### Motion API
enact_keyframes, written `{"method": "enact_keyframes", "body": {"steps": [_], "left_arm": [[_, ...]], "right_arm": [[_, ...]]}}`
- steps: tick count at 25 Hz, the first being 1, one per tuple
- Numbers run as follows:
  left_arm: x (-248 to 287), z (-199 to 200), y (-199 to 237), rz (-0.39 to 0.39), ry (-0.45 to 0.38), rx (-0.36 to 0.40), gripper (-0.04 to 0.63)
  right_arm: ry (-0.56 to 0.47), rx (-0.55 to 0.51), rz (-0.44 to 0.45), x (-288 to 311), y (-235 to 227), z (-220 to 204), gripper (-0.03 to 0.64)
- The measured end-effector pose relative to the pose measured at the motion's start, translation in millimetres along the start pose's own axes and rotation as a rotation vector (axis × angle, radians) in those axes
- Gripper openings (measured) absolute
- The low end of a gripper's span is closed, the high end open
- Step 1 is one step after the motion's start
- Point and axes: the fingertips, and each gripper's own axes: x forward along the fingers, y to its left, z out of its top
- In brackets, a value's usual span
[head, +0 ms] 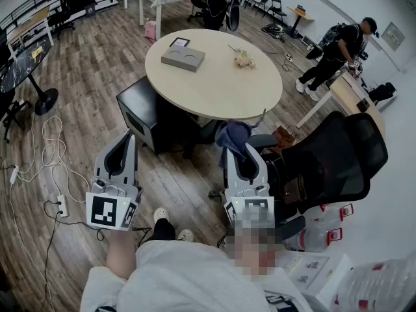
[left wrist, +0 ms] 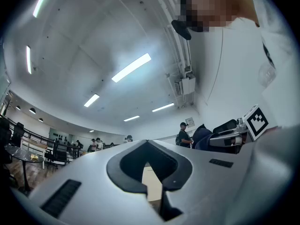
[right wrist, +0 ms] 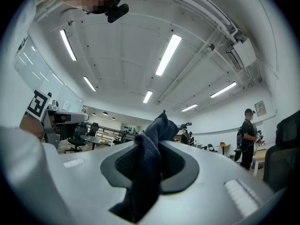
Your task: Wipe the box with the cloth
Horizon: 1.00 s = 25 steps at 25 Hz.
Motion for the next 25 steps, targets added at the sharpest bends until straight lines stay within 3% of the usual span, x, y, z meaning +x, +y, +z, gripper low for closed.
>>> {"method": "enact_keyframes", "body": {"steps": [14, 25], "left_arm": [[32, -8, 41, -0.025, -0.016, -0.013, 0.002], [76, -25, 97, -0.057, -0.024, -0.029, 0.002]], "right_arm": [[-0.002, 0.003, -0.019, 51, 8, -4, 0.095], [-0.011, -0.002, -0.039, 117, 20, -13, 0.095]]}}
